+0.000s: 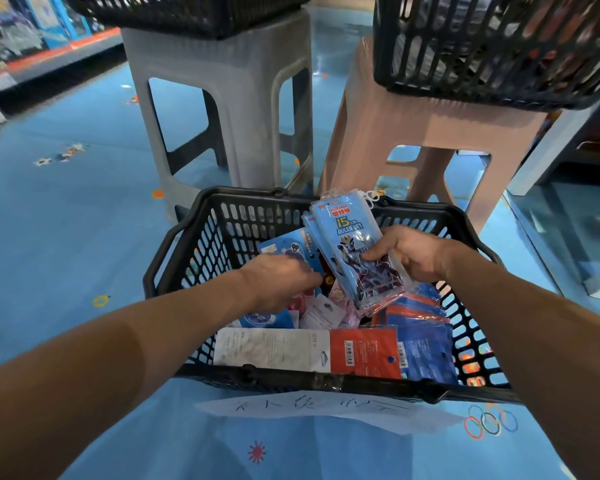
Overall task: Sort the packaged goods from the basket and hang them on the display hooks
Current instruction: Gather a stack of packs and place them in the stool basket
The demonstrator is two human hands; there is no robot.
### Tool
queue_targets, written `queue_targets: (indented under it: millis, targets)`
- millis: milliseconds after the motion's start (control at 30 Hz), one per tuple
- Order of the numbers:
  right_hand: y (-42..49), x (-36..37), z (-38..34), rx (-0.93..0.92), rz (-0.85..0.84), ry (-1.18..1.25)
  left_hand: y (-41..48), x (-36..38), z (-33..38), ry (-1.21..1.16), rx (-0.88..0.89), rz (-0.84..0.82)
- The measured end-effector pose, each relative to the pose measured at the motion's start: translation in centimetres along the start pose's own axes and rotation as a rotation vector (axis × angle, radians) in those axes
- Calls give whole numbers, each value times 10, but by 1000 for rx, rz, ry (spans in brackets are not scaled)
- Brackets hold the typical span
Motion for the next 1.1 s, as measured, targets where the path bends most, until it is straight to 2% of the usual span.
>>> queue_targets:
  millis: [233,367,433,533,600,700,767,800,867,967,1100]
  targets:
    - [5,-3,4,0,-43,39,22,12,36,72,116,-412]
    - [5,-1,5,10,-74,49,23,20,42,29,123,-441]
    - [5,-1,5,17,-78,61,19,21,37,-79,121,-498]
    - [5,-2,4,6,-84,94,9,19,16,-445,3,-521]
    - [4,-3,2,-10,-80,121,-1,12,-2,-852,-148,-448]
    - [3,-3,-1,-45,-76,175,-9,-1,-18,-1426,-489,-186]
    - [4,-2,-2,-64,-77,196,-9,-2,-31,-1623,-709,-19]
    - [4,-2,-3,-68,-74,203,-7,1,-38,-1710,-764,12]
    - [4,0,-3,-73,-74,212,-5,3,-51,-1996,-772,-48]
    - [4,4,-5,-81,-81,202,-9,1,-63,-2328,-564,-167]
    - [6,5,-6,-90,-81,226,-19,-10,-61,-2357,-363,-179]
Point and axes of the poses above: each hand's wrist, its own y-axis towards the middle knuckle, its own x-axis out of the palm, z = x × y, the point moved 1 cm from there along y, towards the middle knuckle, and after that the axes turned 8 degrees about y, right-handed, at the moved point
